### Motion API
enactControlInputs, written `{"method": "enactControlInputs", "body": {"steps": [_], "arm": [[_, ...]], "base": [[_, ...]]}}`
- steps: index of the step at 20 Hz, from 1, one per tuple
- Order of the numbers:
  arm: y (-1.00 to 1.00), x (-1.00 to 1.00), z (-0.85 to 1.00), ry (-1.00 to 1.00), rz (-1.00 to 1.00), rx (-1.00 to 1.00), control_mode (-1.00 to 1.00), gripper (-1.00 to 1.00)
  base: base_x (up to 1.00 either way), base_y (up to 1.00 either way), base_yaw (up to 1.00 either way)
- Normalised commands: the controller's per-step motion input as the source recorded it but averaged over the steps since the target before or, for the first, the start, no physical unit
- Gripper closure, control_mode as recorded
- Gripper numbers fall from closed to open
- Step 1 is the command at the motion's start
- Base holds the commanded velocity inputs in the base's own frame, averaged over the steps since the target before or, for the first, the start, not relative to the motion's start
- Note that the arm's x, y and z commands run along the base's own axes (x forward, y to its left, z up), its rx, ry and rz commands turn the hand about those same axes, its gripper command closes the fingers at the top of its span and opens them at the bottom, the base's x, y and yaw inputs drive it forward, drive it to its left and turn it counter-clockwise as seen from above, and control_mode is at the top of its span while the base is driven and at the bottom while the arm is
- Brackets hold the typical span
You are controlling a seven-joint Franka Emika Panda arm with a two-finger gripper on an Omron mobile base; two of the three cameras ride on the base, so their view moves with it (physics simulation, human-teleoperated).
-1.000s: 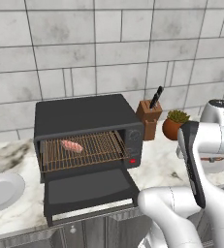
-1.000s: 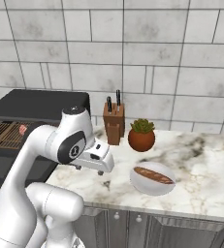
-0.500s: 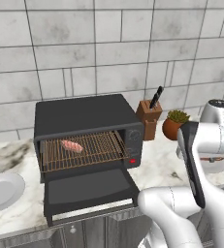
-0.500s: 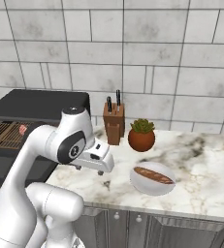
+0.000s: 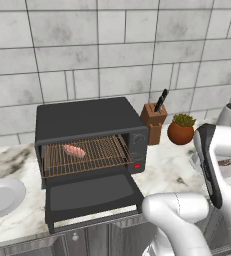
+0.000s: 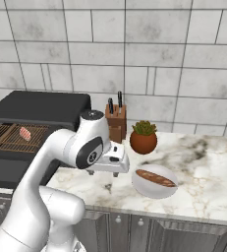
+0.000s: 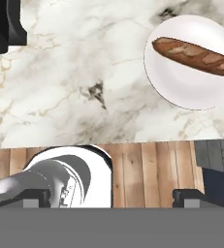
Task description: Open the toaster oven door. Place the baguette on the top rack in the toaster oven and place the steak on the bottom rack.
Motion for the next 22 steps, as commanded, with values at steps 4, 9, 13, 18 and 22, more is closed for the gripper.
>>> {"method": "enactControlInputs", "body": {"steps": [4,9,13,18,22], "arm": [[-0.47,0.15,0.02,0.02,0.25,0.0,-1.0,-1.0],[-0.38,0.22,0.0,0.09,0.11,0.0,-1.0,-1.0],[-0.24,0.27,-0.08,0.02,0.02,-0.02,-1.0,-1.0],[-0.14,0.36,-0.11,0.01,0.0,-0.01,-1.0,-1.0],[-0.18,0.42,-0.13,0.0,0.0,0.0,-1.0,-1.0]], "base": [[0.0,0.0,0.0],[0.0,0.0,0.0],[0.0,0.0,0.0],[0.0,0.0,0.0],[0.0,0.0,0.0]]}}
